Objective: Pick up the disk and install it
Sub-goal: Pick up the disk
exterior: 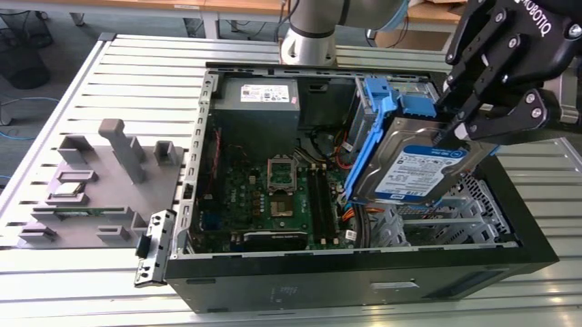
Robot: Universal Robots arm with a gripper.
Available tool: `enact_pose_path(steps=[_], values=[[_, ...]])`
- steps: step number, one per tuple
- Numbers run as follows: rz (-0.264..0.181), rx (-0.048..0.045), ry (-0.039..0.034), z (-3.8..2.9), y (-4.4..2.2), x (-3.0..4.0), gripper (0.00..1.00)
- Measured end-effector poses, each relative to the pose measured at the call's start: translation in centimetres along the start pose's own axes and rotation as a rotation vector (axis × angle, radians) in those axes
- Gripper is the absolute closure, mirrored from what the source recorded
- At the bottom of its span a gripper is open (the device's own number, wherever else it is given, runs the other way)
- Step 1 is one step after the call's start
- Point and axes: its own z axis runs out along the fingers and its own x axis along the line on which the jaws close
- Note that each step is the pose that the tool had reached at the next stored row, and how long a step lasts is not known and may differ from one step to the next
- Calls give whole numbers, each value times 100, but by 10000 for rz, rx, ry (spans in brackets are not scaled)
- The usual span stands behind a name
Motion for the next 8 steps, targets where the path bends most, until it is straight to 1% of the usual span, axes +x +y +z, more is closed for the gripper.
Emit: enact_pose_path(steps=[4,8], values=[[15,-2,-1,-4,-89,3,65],[23,-5,-1,-9,-196,1,65]])
